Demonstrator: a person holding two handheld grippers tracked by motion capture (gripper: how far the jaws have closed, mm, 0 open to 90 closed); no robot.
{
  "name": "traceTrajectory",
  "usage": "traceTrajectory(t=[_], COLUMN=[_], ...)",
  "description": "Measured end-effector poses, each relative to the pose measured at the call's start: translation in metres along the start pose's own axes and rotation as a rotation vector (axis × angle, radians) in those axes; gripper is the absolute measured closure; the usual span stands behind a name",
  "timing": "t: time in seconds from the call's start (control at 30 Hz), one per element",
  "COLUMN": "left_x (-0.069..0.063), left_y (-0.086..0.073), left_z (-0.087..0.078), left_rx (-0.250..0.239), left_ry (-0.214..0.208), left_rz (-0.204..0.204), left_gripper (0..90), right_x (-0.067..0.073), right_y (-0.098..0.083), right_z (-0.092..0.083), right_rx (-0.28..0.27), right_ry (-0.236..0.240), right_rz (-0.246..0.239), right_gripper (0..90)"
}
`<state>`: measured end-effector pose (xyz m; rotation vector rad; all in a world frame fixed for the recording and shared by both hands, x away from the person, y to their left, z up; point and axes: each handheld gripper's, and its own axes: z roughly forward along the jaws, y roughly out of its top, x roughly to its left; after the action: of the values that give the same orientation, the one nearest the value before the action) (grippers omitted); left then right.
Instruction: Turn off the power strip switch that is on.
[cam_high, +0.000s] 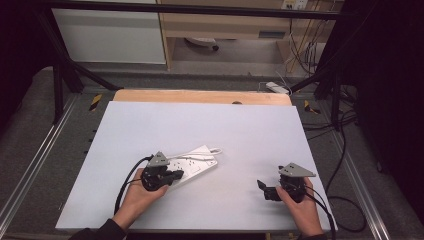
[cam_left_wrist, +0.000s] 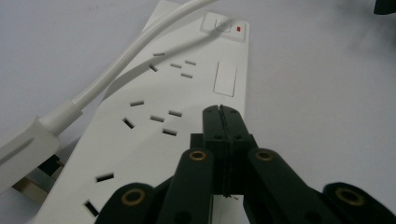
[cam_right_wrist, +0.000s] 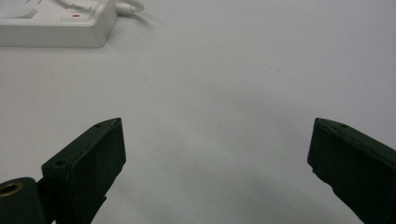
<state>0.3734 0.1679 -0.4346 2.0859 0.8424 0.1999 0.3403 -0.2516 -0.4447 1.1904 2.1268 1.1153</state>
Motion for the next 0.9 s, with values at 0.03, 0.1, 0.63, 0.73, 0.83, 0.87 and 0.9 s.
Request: traceTrajectory(t=[0.03, 0.1, 0.63, 0.73, 0.83, 0.87, 0.9], left_x=[-0.0001, -0.0001, 0.0007, 0.0016, 0.0023, 0.0022, 0.0022], left_y=[0.0000, 0.0000, -0.0007, -0.0014, -0.0018, -0.0020, -0.0023], left_z=[0.0000, 0.0000, 0.0001, -0.0005, -0.0009, -0.0009, -0.0009], left_rx=[0.000, 0.000, 0.002, 0.012, 0.010, 0.009, 0.006], left_ry=[0.001, 0.001, -0.003, -0.002, -0.004, -0.003, -0.003], left_rz=[0.000, 0.001, 0.000, 0.000, -0.007, -0.004, -0.002], left_gripper=[90.0, 90.0, 90.0, 90.0, 90.0, 90.0, 90.0], right_x=[0.0000, -0.0001, 0.0003, 0.0001, 0.0002, 0.0002, 0.0002], right_y=[0.0000, 0.0000, -0.0001, -0.0001, -0.0002, -0.0002, -0.0001], right_z=[-0.0001, -0.0001, 0.0000, 0.0000, 0.0005, 0.0005, 0.0003], right_rx=[0.000, -0.001, 0.002, 0.003, 0.000, 0.000, 0.000], right_ry=[0.000, 0.000, 0.001, 0.001, 0.000, -0.001, 0.000], right_rz=[0.000, 0.000, 0.000, -0.004, -0.005, -0.005, -0.004], right_gripper=[4.8, 4.8, 4.8, 4.8, 4.8, 4.8, 4.8])
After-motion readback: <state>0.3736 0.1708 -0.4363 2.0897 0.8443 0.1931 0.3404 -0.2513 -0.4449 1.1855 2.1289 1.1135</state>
